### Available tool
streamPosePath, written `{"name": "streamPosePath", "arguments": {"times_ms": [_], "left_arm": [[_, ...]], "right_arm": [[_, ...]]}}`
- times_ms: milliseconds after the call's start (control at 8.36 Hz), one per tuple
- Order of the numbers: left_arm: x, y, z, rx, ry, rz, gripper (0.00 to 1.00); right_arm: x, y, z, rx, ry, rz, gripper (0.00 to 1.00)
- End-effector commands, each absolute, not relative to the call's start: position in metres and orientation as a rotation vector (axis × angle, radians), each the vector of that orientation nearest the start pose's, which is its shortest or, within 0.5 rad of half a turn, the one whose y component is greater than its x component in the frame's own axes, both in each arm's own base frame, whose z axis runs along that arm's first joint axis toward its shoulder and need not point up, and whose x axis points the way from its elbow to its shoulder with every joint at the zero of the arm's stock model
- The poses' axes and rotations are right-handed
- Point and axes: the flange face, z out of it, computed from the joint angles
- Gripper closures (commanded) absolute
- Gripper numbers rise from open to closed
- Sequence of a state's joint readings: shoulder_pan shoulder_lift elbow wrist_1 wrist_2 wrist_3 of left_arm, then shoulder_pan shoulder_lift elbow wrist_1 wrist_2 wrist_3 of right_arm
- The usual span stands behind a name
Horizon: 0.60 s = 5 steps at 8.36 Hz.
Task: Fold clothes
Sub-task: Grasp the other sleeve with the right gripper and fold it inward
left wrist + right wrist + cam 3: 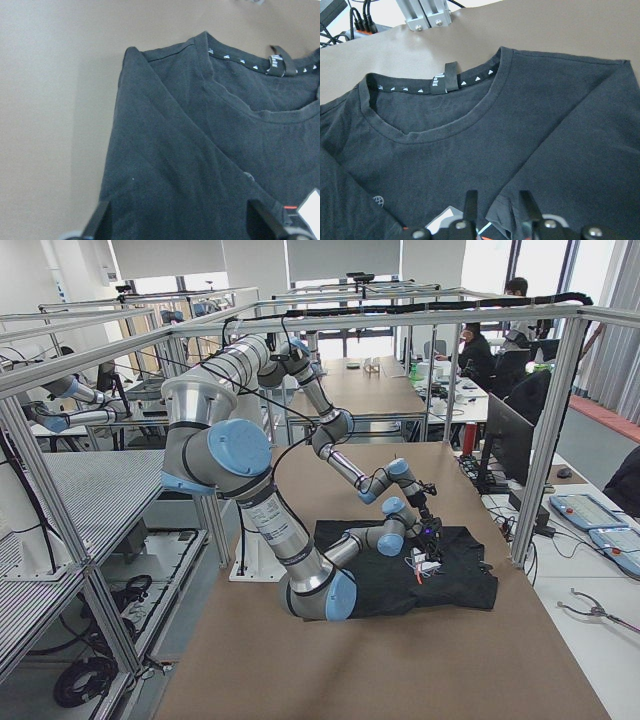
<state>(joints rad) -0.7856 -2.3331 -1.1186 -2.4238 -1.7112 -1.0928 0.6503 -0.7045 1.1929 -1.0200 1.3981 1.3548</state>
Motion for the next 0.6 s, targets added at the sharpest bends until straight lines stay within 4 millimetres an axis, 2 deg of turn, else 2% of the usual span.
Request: {"name": "streamPosePath", "arguments": {"times_ms": [0, 120, 239, 359, 478], "left_arm": [[0.463, -0.643, 0.271, 0.587, 1.080, -0.189, 0.05], [0.457, -0.634, 0.267, 0.570, 1.112, -0.228, 0.05], [0.450, -0.621, 0.280, 0.530, 1.134, -0.280, 0.05], [0.441, -0.600, 0.280, 0.516, 1.171, -0.298, 0.05], [0.442, -0.564, 0.283, 0.465, 1.221, -0.324, 0.05]], "right_arm": [[-0.537, -0.593, 0.213, 0.595, -0.898, 0.380, 0.05], [-0.520, -0.578, 0.219, 0.576, -0.909, 0.378, 0.05], [-0.498, -0.551, 0.219, 0.563, -0.923, 0.387, 0.05], [-0.487, -0.506, 0.232, 0.501, -0.939, 0.395, 0.06], [-0.475, -0.458, 0.236, 0.457, -0.992, 0.402, 0.06]]}}
